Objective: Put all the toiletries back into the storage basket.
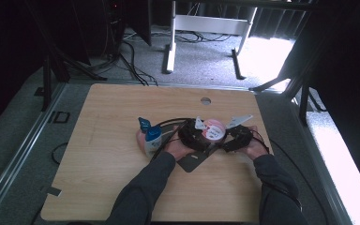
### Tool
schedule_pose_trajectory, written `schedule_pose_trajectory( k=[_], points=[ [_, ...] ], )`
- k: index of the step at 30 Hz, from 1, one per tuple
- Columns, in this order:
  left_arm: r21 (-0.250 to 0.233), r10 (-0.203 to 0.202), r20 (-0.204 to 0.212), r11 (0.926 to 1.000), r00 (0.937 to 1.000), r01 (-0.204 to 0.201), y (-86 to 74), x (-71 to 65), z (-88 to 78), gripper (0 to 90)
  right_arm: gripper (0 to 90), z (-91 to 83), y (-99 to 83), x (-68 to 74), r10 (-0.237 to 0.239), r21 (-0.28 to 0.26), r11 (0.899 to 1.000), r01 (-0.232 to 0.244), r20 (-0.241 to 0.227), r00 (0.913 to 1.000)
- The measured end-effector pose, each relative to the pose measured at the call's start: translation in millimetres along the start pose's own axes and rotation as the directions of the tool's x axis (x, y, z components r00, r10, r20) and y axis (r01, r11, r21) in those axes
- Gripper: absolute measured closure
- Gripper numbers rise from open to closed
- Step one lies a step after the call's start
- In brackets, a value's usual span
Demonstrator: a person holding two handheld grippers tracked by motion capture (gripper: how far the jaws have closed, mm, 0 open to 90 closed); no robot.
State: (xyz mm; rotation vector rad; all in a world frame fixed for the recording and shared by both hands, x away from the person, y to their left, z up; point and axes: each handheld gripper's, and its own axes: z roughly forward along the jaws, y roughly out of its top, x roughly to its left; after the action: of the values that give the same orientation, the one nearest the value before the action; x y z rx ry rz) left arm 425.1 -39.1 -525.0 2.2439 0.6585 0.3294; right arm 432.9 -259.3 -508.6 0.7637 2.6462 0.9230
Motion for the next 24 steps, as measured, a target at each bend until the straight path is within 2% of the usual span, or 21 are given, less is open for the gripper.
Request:
schedule_pose_trajectory(
  k=[2, 3, 6, 9, 13, 16, 24],
  points=[
    [-0.013, 0.002, -0.004, 0.9999, 1.0, -0.002, -0.2, 0.3, -0.9, 26.8, 25.8, -3.6, 0.3, 0.5, -0.008, -0.011, 1.0, 0.008, 0.025, 0.9996],
    [0.0, 0.0, -0.003, 1.0, 1.0, 0.0, -0.5, 0.8, -0.1, 27.2, 25.0, -5.8, 1.0, 0.9, -0.013, -0.011, 1.0, 0.013, 0.027, 0.9996],
    [0.002, 0.024, -0.012, 0.9997, 0.9996, -0.024, -1.7, 0.1, -0.7, 29.8, 28.2, -17.7, 3.6, -3.9, 0.014, -0.069, 0.998, -0.014, -0.002, 0.9999],
    [-0.002, 0.03, -0.016, 0.9995, 0.9994, -0.03, -2.2, -0.1, -0.7, 31.3, 28.4, -21.1, 4.6, -4.1, 0.006, -0.057, 0.998, -0.006, 0.006, 1.0],
    [0.006, 0.058, -0.04, 0.9983, 0.9975, -0.057, -1.8, -2.2, 0.7, 31.4, 28.4, -19.1, 0.4, -2.2, -0.001, -0.047, 0.999, 0.001, 0.003, 1.0],
    [0.01, 0.069, -0.042, 0.9976, 0.9967, -0.069, -2.0, -2.1, 0.5, 31.7, 28.4, -16.5, -5.8, -2.8, 0.019, -0.05, 0.999, -0.02, -0.004, 0.9998],
    [0.026, 0.088, -0.044, 0.9959, 0.9952, -0.087, -4.0, -1.8, 0.3, 34.1, 28.4, -12.5, -18.3, 1.2, 0.038, -0.048, 0.998, -0.039, -0.014, 0.9992]
  ],
)
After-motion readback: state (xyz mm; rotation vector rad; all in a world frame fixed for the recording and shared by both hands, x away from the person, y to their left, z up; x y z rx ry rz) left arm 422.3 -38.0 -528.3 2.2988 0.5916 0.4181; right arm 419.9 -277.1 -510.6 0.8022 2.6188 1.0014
